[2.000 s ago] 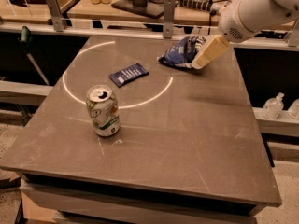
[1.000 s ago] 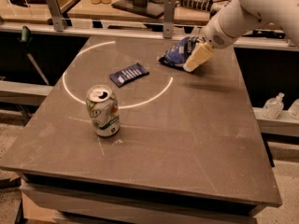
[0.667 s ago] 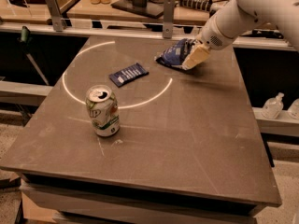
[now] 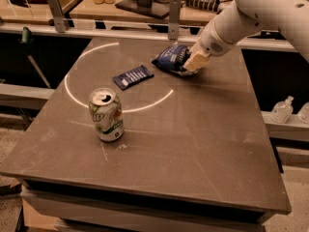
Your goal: Pick blue chip bag
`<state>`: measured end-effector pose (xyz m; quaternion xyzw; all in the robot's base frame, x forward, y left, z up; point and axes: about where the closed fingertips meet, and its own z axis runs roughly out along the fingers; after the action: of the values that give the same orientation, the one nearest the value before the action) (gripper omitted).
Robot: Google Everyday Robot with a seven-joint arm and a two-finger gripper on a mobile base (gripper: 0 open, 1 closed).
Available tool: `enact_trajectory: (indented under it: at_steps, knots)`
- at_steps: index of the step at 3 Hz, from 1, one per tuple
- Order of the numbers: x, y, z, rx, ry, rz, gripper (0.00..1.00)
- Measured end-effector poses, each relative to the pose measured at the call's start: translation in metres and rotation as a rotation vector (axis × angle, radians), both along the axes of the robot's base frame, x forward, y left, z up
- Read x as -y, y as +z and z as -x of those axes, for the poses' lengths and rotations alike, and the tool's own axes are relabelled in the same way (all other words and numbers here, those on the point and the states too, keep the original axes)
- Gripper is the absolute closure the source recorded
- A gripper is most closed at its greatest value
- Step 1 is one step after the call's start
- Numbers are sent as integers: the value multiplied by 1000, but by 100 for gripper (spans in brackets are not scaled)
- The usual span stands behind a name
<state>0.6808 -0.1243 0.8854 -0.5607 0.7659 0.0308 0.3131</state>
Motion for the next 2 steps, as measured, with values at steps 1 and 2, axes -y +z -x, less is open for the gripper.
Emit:
enact_trajectory:
  at_steps: [1, 2]
  knots:
    - [-1, 18, 13, 37, -21, -63, 100]
    - [15, 69, 24, 174, -120, -260, 100]
